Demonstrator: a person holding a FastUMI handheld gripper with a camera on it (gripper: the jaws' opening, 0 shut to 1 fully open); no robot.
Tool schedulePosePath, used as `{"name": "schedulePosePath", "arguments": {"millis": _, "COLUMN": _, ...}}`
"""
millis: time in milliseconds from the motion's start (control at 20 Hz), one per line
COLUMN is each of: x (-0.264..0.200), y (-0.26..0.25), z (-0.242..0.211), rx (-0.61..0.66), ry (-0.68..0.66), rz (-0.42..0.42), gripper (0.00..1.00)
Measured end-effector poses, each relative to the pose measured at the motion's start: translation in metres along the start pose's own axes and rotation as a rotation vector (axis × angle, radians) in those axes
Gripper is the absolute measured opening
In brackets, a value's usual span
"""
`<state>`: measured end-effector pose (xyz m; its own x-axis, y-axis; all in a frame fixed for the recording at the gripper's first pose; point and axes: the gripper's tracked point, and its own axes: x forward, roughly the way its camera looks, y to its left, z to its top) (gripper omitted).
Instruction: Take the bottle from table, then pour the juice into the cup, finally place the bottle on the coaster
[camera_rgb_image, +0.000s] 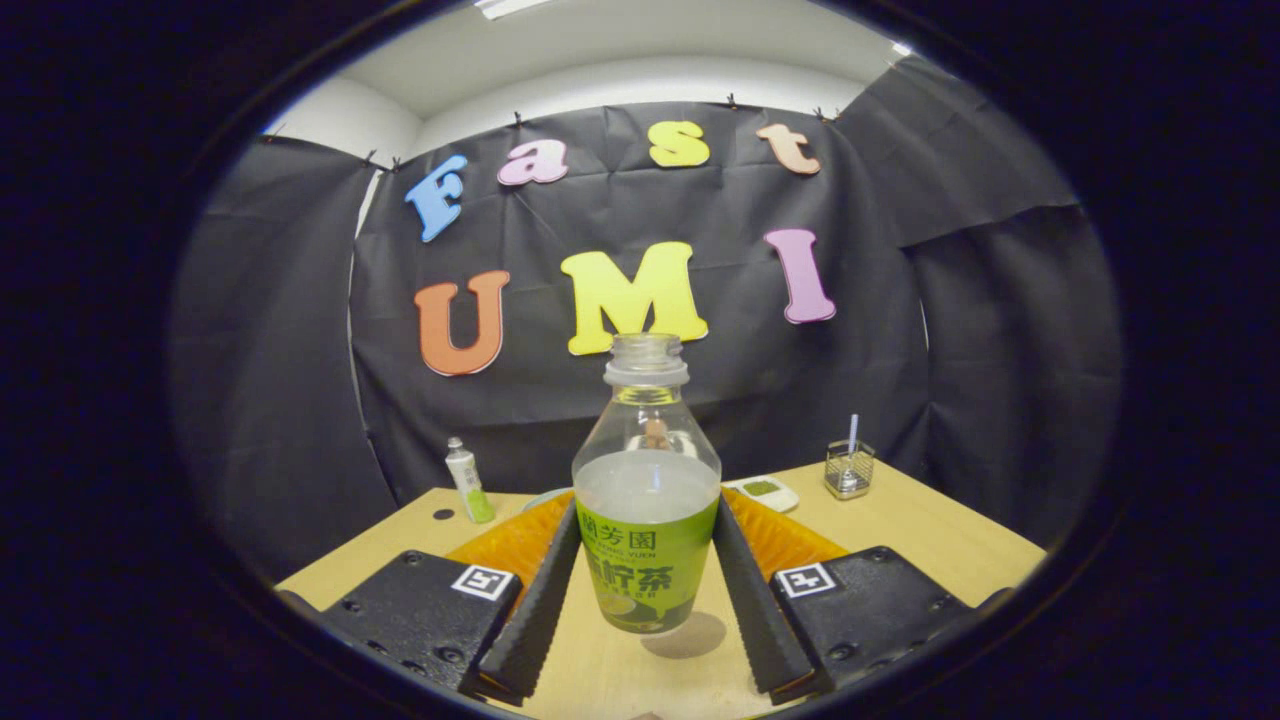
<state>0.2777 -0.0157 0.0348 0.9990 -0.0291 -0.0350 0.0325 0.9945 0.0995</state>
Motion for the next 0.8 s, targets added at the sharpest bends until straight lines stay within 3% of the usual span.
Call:
{"name": "schedulePosePath", "arguments": {"millis": 400, "x": 0.063, "y": -0.004, "z": -0.068, "rx": -0.157, "ry": 0.102, "rz": -0.038, "gripper": 0.81}}
{"name": "schedulePosePath", "arguments": {"millis": 800, "x": 0.080, "y": -0.033, "z": -0.123, "rx": -0.164, "ry": 0.196, "rz": -0.105, "gripper": 0.81}}
